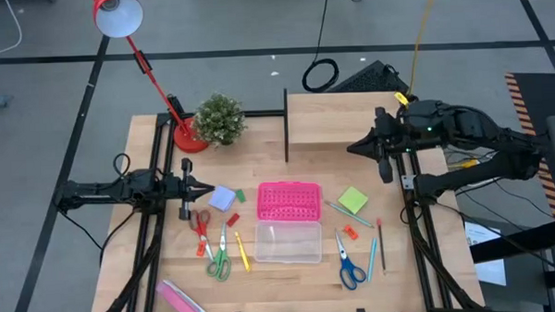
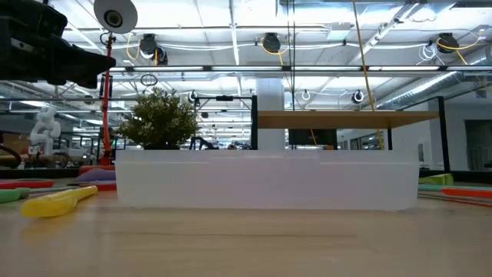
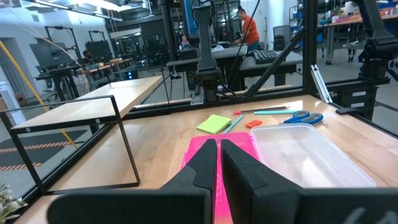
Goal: Pack school essentials
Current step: Put the light blue pencil into the pink supply box
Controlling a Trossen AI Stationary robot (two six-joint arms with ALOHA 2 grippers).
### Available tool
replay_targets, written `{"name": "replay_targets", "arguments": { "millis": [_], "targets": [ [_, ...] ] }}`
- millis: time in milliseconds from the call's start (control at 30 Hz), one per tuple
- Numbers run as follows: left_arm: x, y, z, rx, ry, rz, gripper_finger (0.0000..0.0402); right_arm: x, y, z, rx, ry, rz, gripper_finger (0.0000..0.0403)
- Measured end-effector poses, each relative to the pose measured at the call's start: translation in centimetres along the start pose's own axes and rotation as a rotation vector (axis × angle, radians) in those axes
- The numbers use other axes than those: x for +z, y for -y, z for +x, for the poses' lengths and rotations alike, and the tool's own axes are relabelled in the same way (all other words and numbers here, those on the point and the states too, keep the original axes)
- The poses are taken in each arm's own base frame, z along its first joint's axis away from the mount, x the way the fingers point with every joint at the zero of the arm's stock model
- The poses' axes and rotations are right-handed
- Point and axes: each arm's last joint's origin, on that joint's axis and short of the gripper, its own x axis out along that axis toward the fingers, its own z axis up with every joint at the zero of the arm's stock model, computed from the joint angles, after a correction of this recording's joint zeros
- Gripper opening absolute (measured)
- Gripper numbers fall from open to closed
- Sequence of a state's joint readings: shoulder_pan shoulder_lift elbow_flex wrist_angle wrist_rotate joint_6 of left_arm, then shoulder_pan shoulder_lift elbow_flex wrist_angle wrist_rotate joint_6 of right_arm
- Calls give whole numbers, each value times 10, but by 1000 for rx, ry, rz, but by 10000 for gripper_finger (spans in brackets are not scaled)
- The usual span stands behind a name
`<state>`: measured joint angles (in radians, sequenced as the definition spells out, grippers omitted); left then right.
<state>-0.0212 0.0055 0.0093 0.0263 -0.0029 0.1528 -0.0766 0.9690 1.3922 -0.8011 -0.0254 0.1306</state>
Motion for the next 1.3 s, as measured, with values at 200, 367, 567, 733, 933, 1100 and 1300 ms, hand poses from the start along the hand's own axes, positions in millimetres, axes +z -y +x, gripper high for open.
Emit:
{"name": "replay_targets", "arguments": {
  "millis": [200,367,567,733,933,1100,1300],
  "targets": [
    [0,0,0,1,5,-1,26,1,0,5,-2,-3,5,0],
    [1,0,0,1,5,-35,26,5,0,6,-23,32,-18,0],
    [1,0,0,1,6,-60,26,5,0,6,-23,33,-23,0],
    [5,-1,0,6,51,-73,26,0,1,11,-24,11,-19,0],
    [25,-5,-4,31,26,-86,26,-11,2,21,-24,-36,-1,0],
    [67,-11,-7,34,7,-85,26,-21,-2,28,-5,-74,-9,0],
    [126,-20,-2,20,-75,-99,26,-33,-7,38,22,-114,-16,0]
  ]
}}
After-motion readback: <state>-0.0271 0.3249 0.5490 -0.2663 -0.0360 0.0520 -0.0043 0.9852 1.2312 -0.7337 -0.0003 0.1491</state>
